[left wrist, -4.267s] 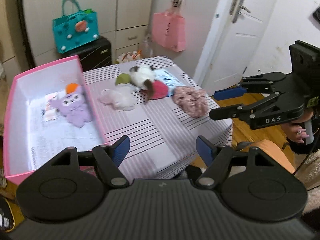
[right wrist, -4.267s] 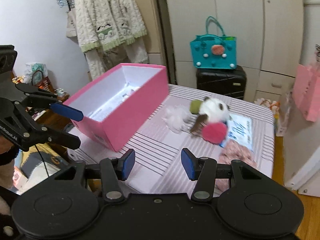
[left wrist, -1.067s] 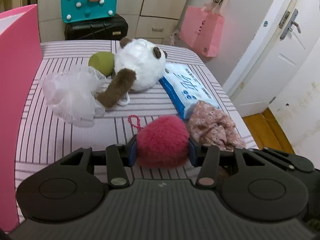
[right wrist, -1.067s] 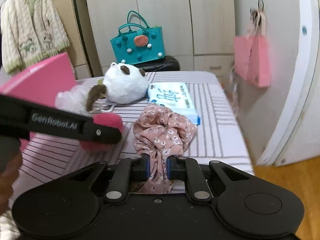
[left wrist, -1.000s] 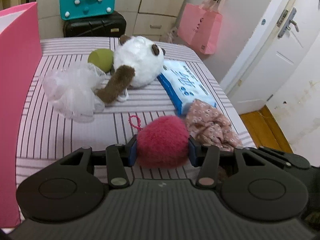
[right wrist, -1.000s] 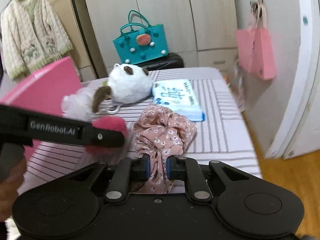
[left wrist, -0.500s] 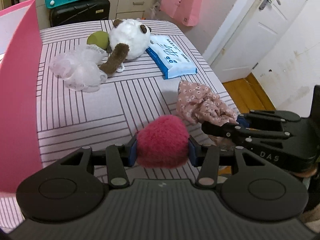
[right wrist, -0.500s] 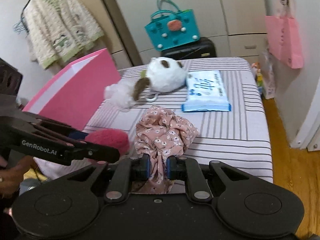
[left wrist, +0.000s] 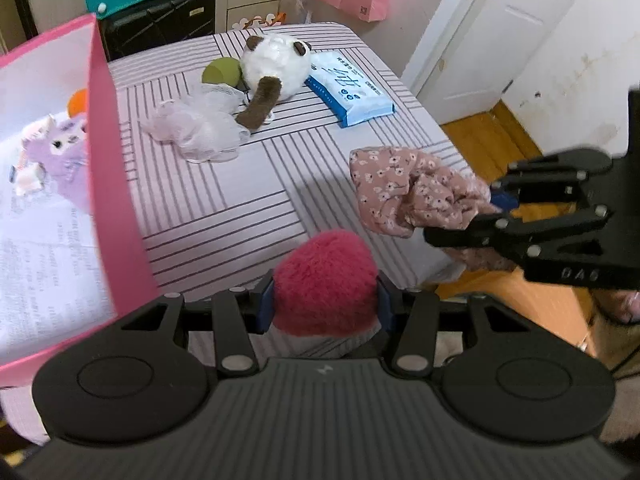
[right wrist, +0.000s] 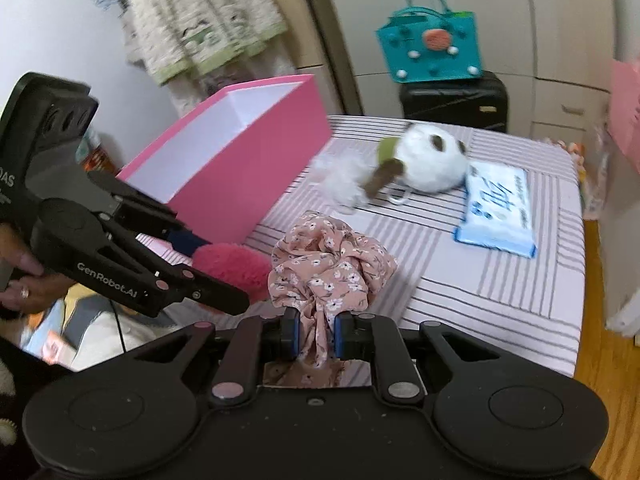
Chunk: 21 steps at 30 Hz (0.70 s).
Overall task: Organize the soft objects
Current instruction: 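Carry the red ball in the left gripper while the right carries the floral cloth to the box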
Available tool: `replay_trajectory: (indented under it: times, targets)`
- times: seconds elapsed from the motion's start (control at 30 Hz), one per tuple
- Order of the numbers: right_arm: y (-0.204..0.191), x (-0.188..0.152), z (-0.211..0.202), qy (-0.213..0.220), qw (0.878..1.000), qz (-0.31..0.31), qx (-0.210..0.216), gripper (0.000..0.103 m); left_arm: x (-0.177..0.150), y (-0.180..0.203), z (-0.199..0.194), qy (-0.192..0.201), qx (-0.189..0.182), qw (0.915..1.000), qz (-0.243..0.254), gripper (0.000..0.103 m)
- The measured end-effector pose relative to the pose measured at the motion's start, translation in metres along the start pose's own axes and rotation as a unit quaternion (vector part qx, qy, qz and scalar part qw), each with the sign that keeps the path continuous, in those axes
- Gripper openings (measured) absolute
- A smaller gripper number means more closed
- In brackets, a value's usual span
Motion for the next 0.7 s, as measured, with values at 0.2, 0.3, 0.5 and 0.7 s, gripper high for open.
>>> replay_trajectory:
  times: [0.2, 0.3, 0.5, 0.7]
  targets:
    - [-0.025, 0.005, -0.005, -0.032, 0.999, -0.029, 0.015, 0.021, -0.012, -0.007, -0.022, -0.02, 0.014, 0.9996, 0.017, 0.047]
    - [-0.036, 0.007, -0.005, -0.04, 0.998, -0.047, 0.012, 0.021, -0.019, -0.01, -0.034, -0.025, 0.017, 0.9993, 0.021, 0.047]
    - [-0.061, 0.016, -0.003, -0.06, 0.996, -0.064, 0.031, 0.021, -0.034, -0.015, -0.05, -0.043, -0.012, 0.999, 0.007, 0.047]
    - [-0.088, 0.028, 0.006, -0.076, 0.993, -0.079, 0.055, 0.021, -0.042, -0.024, -0.073, -0.03, -0.012, 0.9995, 0.005, 0.047]
Point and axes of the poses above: each gripper's, at about its wrist camera, not at the fingertips, and z roughly the way its jaws point, y to its right, x to its top, the point moved 8 cm from there along z, roughly the way its jaws point, and after that the axes turned 5 degrees about z, right-handed, at the moved point
